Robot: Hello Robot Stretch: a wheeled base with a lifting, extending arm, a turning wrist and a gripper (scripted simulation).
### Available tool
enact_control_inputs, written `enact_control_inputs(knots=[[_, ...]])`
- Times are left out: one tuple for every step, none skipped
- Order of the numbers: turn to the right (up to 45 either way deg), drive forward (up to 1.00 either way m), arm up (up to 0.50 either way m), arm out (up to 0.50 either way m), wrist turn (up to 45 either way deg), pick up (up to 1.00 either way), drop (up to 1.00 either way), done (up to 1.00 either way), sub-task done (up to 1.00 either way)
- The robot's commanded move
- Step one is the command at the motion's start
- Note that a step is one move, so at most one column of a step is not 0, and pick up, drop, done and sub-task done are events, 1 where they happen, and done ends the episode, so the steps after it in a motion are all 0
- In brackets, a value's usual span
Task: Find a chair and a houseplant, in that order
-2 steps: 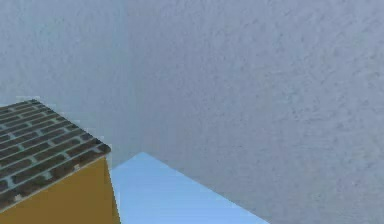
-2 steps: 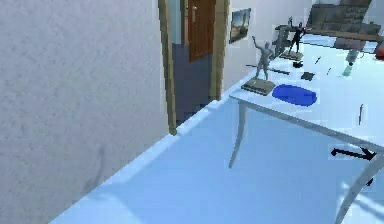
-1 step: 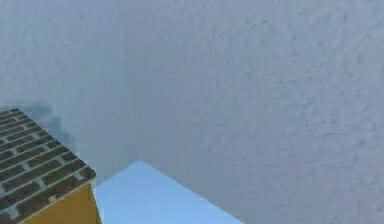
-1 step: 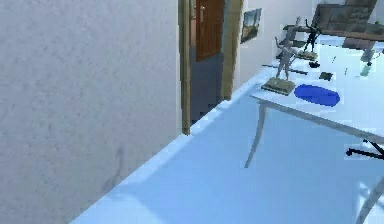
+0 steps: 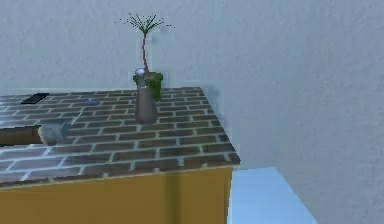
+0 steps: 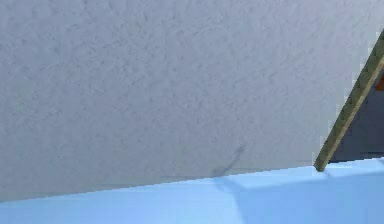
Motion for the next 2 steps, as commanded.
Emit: enact_control_inputs(knots=[[-9.0,0.00,0.00,0.00,0.0,0.00,0.00,0.00,0.00],[0.0,0.00,0.00,0.00,0.0,0.00,0.00,1.00,0.00]])
